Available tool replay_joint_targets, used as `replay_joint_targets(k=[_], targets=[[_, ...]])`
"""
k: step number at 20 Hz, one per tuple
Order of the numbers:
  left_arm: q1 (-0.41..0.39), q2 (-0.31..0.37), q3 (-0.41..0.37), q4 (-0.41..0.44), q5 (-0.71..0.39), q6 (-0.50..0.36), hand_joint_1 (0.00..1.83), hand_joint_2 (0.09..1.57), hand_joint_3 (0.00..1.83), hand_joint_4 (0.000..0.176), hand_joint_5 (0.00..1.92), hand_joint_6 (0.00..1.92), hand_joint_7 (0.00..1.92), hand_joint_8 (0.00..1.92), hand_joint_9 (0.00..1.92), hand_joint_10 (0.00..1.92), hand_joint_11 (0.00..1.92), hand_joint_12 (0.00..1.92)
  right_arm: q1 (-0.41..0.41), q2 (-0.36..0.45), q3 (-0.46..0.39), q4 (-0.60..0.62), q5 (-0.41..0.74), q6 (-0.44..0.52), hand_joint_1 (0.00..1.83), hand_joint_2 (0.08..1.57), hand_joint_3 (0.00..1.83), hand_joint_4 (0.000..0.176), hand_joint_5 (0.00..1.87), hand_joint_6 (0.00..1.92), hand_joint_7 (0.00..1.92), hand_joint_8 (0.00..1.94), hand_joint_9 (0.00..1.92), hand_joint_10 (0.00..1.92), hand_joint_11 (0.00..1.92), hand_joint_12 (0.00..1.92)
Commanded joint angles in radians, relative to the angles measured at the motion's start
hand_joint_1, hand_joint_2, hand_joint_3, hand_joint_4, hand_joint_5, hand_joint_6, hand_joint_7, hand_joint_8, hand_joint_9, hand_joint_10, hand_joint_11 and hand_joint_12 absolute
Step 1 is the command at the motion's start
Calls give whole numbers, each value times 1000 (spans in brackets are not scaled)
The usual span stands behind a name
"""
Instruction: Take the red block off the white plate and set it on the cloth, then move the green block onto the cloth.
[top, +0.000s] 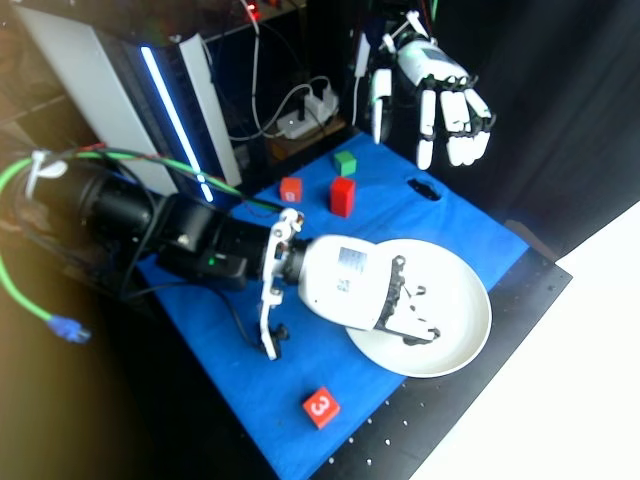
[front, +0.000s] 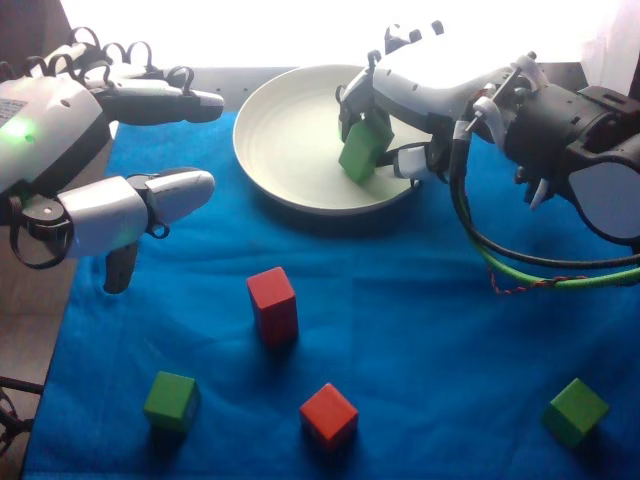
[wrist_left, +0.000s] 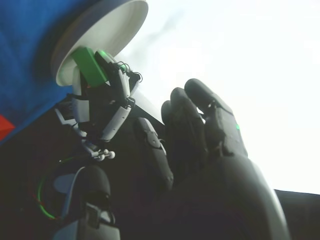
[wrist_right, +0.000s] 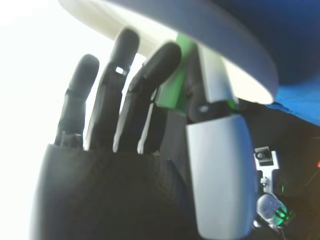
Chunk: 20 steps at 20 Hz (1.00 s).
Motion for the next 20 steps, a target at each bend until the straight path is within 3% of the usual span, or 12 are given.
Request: replay_joint_targets(k=[1, 2, 4, 5, 6, 9, 14, 15, 16, 18, 19, 20], targets=[[-7, 8, -3, 8, -128, 2, 404, 1194, 0, 148, 608, 7, 395, 5, 376, 3, 0, 1001, 18, -1, 3, -8, -106, 1, 1222, 1145, 0, 0, 944, 1144, 901, 1041, 766, 718, 350, 1456], [-5, 8, -3, 6, -128, 2, 417, 1192, 0, 153, 614, 8, 396, 4, 372, 2, 0, 984, 19, -1, 2, -9, -106, 1, 1339, 1136, 5, 0, 930, 1135, 960, 934, 779, 1200, 453, 1407], [-3, 8, -3, 2, -128, 2, 412, 1196, 1, 158, 612, 6, 389, 0, 368, 0, 0, 980, 32, 1, -6, -9, -107, 1, 1372, 1131, 0, 0, 905, 1146, 1004, 873, 807, 1303, 556, 1312], [-3, 8, -3, 0, -128, 2, 426, 1198, 1, 147, 622, 9, 392, 1, 373, 2, 0, 1002, 37, 2, -8, -10, -107, 1, 1368, 1142, 2, 0, 895, 1183, 976, 903, 775, 1345, 532, 1358], [-3, 9, -3, -2, -128, 2, 429, 1202, 1, 135, 631, 11, 398, 3, 379, 4, 0, 1020, 58, 8, -15, -26, -107, 1, 1368, 1145, 0, 0, 894, 1182, 964, 907, 780, 1366, 532, 1419], [-1, 9, -3, -8, -125, 2, 401, 1204, 2, 138, 622, 4, 391, 0, 363, 1, 0, 978, 85, 27, -28, -39, -116, 1, 1374, 1127, 0, 0, 927, 1081, 977, 912, 834, 1329, 572, 1471], [3, 9, -2, -19, -117, 2, 410, 1201, 0, 113, 623, 3, 396, 2, 381, 6, 0, 994, 99, 83, -83, -47, -165, 1, 1381, 1116, 0, 0, 973, 885, 974, 941, 878, 1396, 684, 1707], [4, 9, -2, -21, -116, 2, 440, 1200, 0, 106, 633, 6, 402, 3, 387, 7, 0, 1018, 99, 102, -106, -55, -182, 1, 1372, 1143, 4, 0, 958, 880, 898, 1084, 799, 1497, 581, 1801], [5, 9, -3, -23, -116, 2, 423, 1201, 0, 115, 628, 3, 398, 1, 388, 6, 0, 1023, 99, 125, -132, -64, -198, 1, 1364, 1175, 2, 0, 928, 856, 834, 1246, 721, 1603, 550, 1897], [10, 13, -6, -27, -119, 2, 392, 1199, 0, 108, 632, 5, 403, 3, 392, 7, 0, 1029, 99, 195, -200, -84, -245, 1, 1269, 1141, 0, 0, 1032, 691, 871, 1417, 721, 1663, 561, 1920], [15, 16, -8, -31, -121, 2, 392, 1192, 0, 116, 636, 5, 405, 2, 391, 5, 0, 1015, 98, 221, -231, -96, -267, 2, 1347, 1153, 1, 0, 970, 936, 886, 1224, 713, 1492, 450, 1829], [21, 20, -12, -36, -127, 2, 389, 1191, 0, 114, 639, 7, 404, 2, 389, 4, 0, 1012, 92, 240, -259, -113, -285, 2, 1366, 1146, 0, 0, 955, 1015, 919, 1128, 745, 1405, 488, 1742]])
